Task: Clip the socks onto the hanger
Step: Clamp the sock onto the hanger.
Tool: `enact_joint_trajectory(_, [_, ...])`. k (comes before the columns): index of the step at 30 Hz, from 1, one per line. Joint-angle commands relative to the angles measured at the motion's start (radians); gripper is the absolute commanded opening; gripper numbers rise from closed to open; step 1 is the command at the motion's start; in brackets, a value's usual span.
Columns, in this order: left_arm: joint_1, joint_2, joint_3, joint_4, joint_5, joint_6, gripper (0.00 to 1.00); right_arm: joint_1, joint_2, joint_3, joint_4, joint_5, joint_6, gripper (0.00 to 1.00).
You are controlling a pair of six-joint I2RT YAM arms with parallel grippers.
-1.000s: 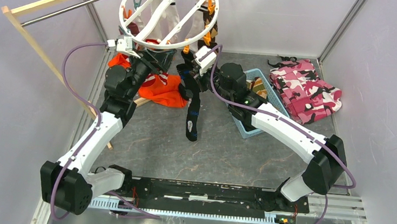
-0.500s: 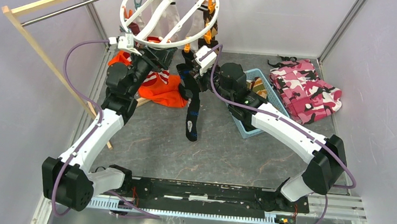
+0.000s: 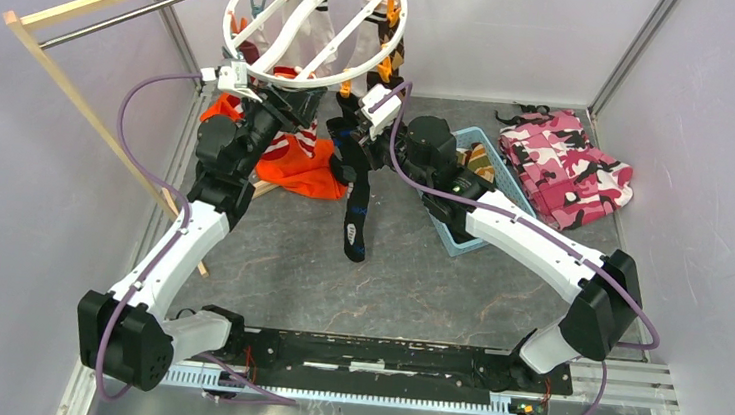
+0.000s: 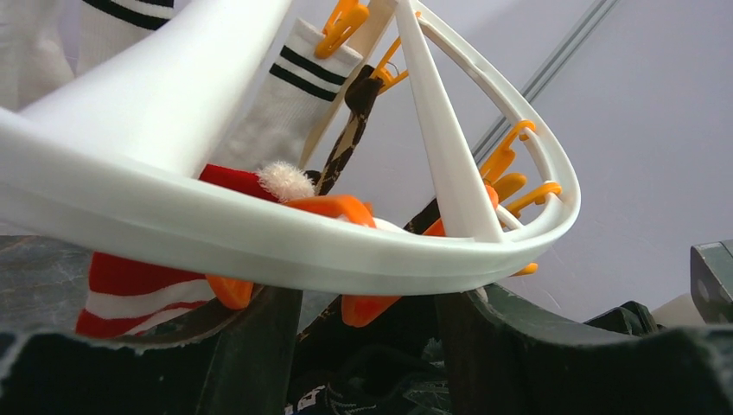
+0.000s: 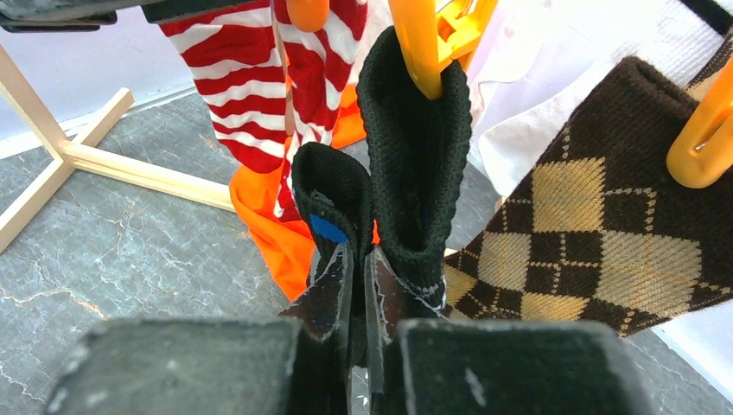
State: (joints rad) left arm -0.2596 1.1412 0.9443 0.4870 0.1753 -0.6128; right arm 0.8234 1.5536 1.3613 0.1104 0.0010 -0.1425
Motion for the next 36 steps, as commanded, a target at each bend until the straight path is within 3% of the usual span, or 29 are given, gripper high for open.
enact_joint_trajectory(1, [-0.003, -0.003, 0.038, 0.090, 0.001, -0.035, 0.65, -0.001, 0.004, 0.053, 0.019, 0.001, 0.015, 0.00])
enact_joint_trajectory(9, [-0.002, -0.020, -0.017, 0.180, -0.005, -0.059, 0.68, -0.002, 0.003, 0.053, 0.020, 0.001, 0.015, 0.00])
enact_joint_trajectory(19, [-0.003, -0.024, -0.026, 0.175, -0.020, -0.084, 0.67, -0.001, 0.004, 0.056, 0.020, 0.001, 0.014, 0.00])
enact_joint_trajectory(36, [-0.003, -0.174, -0.149, 0.022, -0.044, -0.081, 0.91, -0.009, 0.029, 0.083, 0.003, 0.016, 0.017, 0.00])
